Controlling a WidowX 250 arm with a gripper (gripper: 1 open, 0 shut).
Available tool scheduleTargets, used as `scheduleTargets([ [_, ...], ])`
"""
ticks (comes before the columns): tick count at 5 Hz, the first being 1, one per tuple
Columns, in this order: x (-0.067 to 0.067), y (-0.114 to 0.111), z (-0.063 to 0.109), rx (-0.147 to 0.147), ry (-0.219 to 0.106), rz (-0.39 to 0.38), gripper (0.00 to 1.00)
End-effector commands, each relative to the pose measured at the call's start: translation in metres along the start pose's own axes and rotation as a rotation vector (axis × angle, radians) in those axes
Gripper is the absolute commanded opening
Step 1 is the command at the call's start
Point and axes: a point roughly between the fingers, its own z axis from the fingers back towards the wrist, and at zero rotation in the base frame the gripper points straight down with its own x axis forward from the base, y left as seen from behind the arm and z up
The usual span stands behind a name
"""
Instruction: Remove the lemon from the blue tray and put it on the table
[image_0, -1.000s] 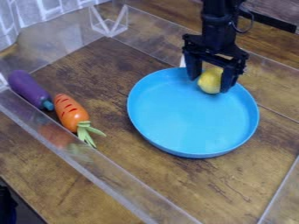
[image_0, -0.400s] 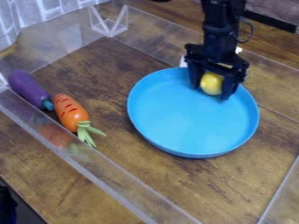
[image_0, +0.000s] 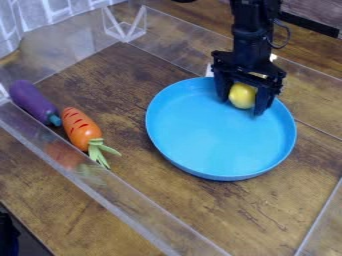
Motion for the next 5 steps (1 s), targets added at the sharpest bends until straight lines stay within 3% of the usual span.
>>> scheduleTargets([
  [1,0.019,-0.004,0.046,-0.006,-0.115,-0.004,1.00],
  [2,0.020,-0.003,0.049,-0.011,-0.122,0.002,0.00],
  [5,0.018,0.001,0.067,0.001,-0.134,0.035,0.00],
])
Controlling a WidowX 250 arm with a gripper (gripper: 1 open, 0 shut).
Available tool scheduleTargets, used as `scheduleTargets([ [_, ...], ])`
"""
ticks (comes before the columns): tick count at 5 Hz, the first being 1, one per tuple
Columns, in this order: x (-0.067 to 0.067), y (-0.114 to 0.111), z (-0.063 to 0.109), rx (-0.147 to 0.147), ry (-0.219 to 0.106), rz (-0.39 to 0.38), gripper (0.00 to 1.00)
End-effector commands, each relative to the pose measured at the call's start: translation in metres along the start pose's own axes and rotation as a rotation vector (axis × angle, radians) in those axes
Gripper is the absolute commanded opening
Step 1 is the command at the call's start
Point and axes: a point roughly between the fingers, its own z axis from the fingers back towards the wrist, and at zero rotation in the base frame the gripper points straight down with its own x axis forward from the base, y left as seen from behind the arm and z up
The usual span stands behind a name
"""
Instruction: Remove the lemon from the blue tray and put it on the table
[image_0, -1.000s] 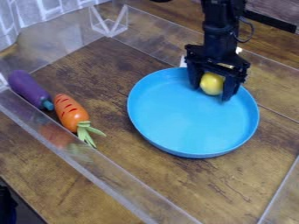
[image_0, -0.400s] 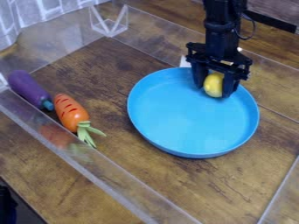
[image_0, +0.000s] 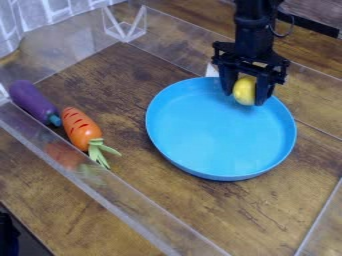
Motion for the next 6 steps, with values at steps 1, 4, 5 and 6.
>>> scheduleTargets([
  [1,0.020,0.003,0.053,-0.003,-0.142,0.005,1.00],
  [4,0.018,0.009,0.047,-0.016,-0.137,0.026,0.00],
  [5,0.017,0.008,0.045,-0.023,-0.127,0.029,1.00],
  [6,0.019,0.006,0.038,-0.021,-0.122,0.027,1.00],
])
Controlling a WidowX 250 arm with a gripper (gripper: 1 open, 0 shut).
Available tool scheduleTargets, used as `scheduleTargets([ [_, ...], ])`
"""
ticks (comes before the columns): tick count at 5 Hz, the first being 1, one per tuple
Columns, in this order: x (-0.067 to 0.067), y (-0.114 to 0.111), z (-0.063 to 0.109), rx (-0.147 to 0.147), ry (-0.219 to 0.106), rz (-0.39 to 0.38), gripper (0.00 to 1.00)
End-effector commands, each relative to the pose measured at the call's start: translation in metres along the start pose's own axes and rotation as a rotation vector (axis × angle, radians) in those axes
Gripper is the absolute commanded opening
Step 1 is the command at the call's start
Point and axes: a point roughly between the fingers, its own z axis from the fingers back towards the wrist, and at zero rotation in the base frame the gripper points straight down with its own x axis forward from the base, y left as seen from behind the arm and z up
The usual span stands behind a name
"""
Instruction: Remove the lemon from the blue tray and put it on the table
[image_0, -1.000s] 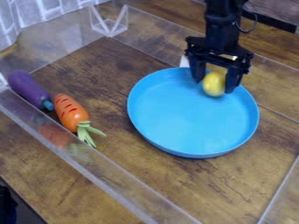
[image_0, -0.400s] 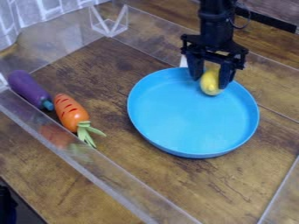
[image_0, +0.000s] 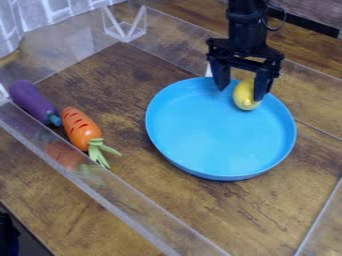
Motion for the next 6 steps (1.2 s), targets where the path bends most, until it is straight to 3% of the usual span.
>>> scheduleTargets([
  [1,0.017,-0.005,0.026,0.002,-0.094,-0.013,1.00],
  [3,0.012,-0.007,0.011,0.006,-0.084,-0.016,1.00],
  [4,0.008,-0.007,0.006,0.010,-0.077,-0.018,0.00],
  [6,0.006,-0.001,0.021,0.029,-0.065,-0.031,0.00],
])
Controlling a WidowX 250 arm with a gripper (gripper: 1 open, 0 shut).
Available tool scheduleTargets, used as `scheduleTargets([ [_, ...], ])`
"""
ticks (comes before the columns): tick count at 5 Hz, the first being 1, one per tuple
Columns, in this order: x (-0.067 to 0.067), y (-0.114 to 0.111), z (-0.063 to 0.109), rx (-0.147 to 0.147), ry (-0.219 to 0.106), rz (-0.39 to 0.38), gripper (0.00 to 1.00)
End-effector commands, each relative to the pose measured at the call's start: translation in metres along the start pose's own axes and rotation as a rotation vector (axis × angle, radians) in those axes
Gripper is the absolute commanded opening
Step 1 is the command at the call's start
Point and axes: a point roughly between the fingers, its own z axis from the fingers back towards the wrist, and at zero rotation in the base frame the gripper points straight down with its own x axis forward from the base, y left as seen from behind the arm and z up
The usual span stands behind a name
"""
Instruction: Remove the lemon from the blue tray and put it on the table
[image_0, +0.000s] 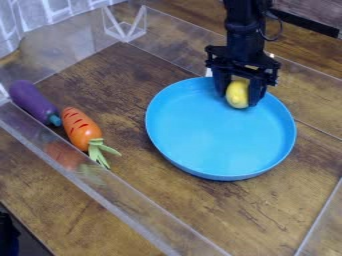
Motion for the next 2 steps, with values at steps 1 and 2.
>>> scheduleTargets([
  [1,0.0109,-0.0008,0.0400,0.008,-0.077,-0.019,0.00],
  [2,0.0096,0.0027,0.0470,0.017,-0.070,-0.024,0.00],
])
